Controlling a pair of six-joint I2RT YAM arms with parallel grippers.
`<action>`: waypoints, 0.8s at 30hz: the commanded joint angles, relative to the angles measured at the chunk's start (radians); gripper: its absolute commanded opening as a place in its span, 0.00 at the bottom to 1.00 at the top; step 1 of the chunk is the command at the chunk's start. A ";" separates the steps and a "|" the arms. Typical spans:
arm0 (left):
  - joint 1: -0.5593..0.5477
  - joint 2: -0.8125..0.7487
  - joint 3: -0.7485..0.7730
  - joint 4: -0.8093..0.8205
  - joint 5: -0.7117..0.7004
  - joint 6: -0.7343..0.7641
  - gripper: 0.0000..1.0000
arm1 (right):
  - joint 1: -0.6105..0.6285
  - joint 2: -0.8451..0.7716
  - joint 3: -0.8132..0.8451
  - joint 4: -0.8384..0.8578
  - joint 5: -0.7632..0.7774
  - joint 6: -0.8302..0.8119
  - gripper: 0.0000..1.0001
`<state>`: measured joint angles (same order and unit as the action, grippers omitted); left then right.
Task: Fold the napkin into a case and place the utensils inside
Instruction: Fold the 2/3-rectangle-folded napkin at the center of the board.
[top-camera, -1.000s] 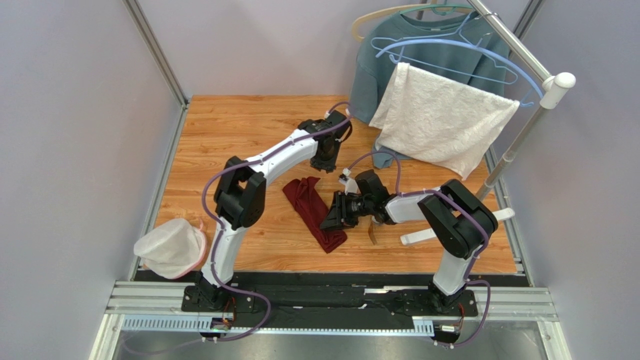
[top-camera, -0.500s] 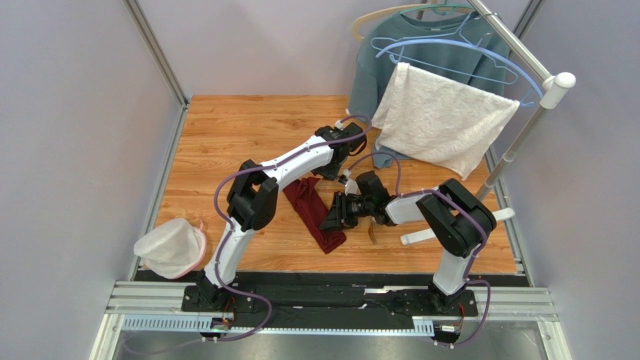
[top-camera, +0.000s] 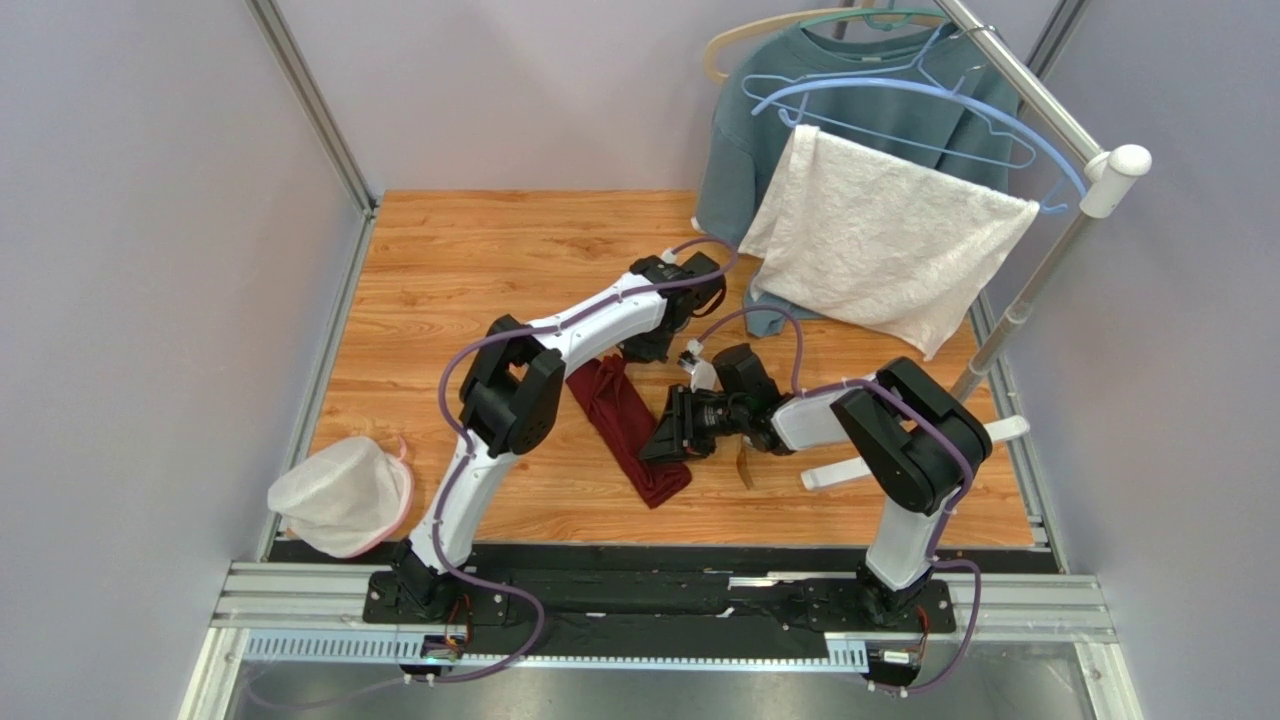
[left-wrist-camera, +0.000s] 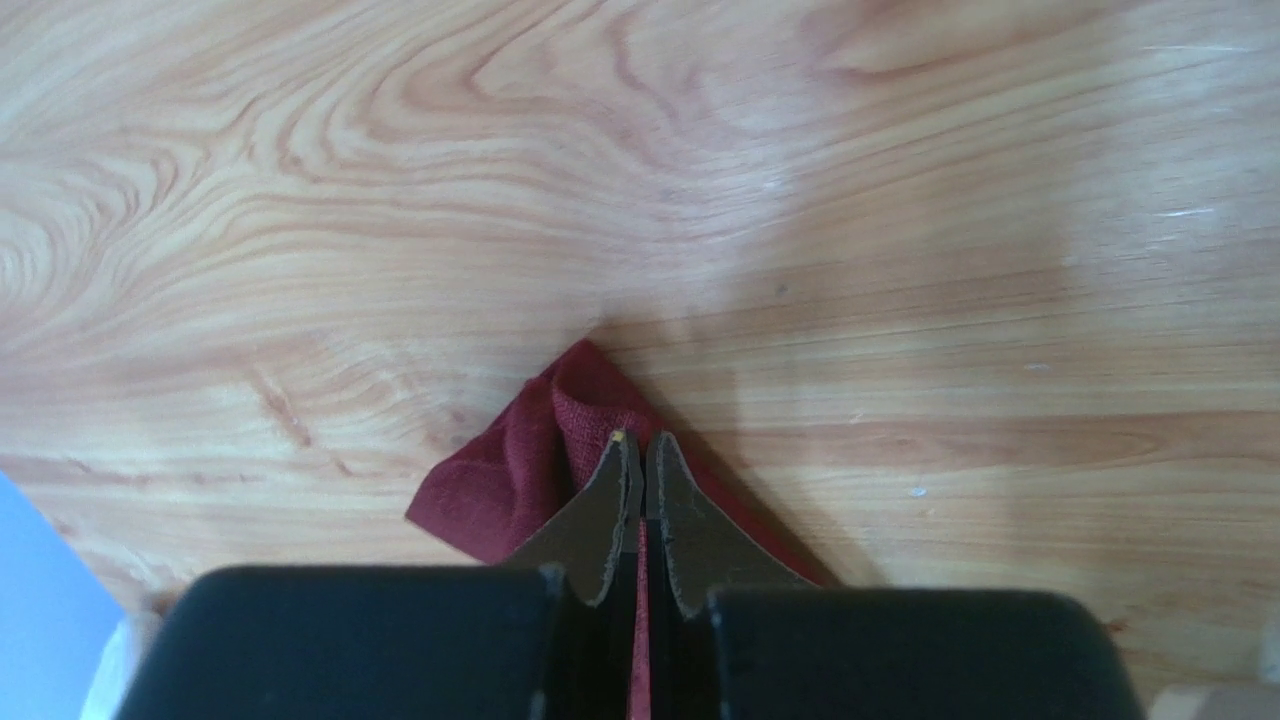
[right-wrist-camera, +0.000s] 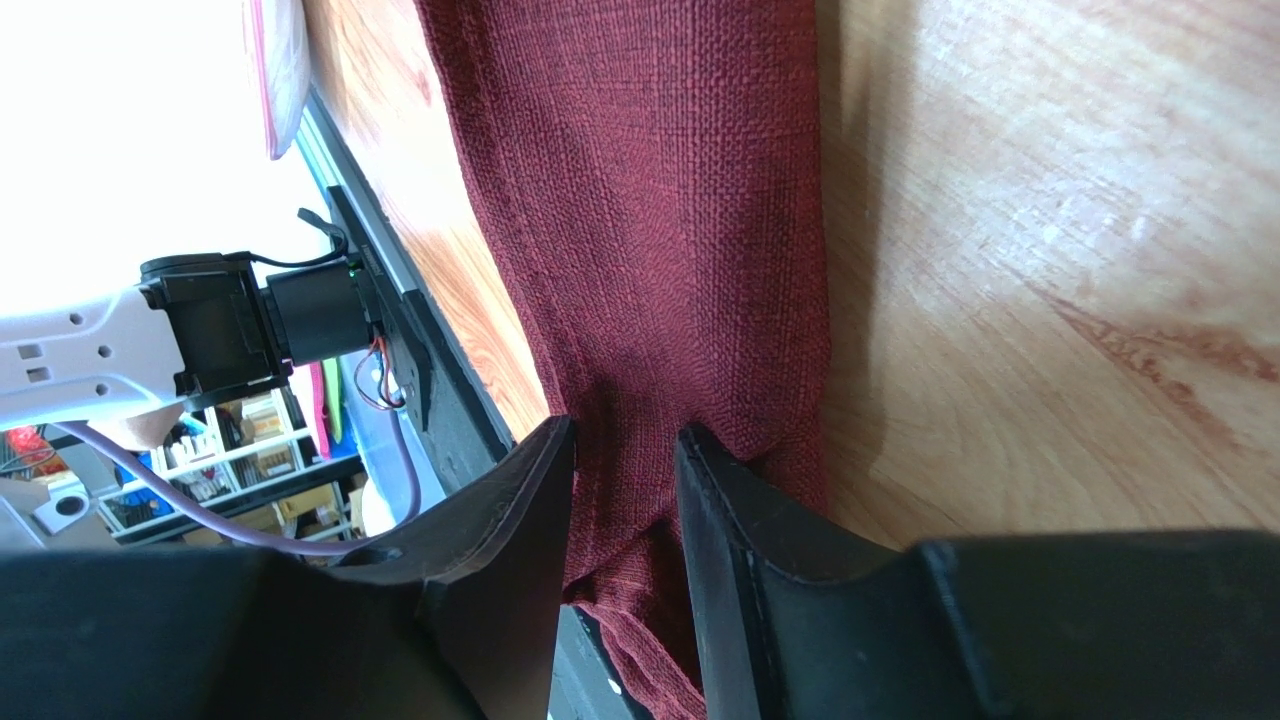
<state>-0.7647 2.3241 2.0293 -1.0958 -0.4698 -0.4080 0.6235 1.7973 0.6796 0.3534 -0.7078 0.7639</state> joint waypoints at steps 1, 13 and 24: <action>0.057 -0.195 -0.134 0.093 0.031 -0.077 0.00 | 0.024 0.022 -0.060 -0.024 0.068 0.005 0.38; 0.295 -0.614 -0.837 0.652 0.505 -0.255 0.00 | 0.084 0.106 -0.195 0.216 0.254 0.215 0.32; 0.381 -0.670 -1.008 0.778 0.539 -0.221 0.00 | 0.084 0.090 -0.201 0.150 0.285 0.173 0.32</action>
<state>-0.4263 1.7069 1.0317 -0.3912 0.0414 -0.6491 0.6971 1.8336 0.5224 0.7052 -0.5713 1.0283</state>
